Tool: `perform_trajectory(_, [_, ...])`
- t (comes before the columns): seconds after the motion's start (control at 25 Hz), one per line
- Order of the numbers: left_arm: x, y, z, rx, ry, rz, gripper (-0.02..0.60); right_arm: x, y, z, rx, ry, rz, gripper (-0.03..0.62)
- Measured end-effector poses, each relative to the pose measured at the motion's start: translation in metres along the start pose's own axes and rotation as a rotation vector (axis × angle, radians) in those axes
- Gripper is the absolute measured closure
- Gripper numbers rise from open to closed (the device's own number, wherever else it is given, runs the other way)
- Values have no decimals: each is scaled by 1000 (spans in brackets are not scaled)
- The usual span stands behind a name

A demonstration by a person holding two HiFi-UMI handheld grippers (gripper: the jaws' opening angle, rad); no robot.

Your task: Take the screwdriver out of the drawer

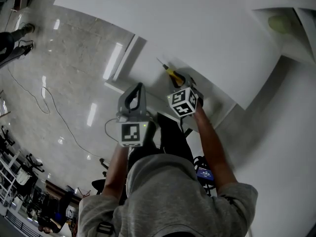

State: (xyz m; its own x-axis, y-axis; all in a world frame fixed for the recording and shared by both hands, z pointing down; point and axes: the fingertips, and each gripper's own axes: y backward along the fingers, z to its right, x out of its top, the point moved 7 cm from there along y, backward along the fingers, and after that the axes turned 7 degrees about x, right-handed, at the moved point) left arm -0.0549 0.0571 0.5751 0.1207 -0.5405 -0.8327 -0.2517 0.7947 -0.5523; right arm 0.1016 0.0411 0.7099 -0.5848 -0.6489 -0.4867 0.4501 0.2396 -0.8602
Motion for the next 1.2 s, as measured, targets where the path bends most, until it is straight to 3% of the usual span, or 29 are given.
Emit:
perform_trajectory(0.32, [29, 24, 0, 14, -8, 57, 569, 23, 46, -14, -33, 19, 65, 508])
perform_trajectory(0.52, [49, 43, 1, 15, -51, 101, 569, 37, 78, -21, -52, 32, 109, 508])
perform_trajectory(0.84, [99, 81, -4, 34, -74, 169, 569, 78, 152, -32, -112, 33, 201, 508])
perform_trajectory(1.2, [123, 111, 6, 51, -92, 251, 569, 102, 202, -40, -165, 46, 314, 508])
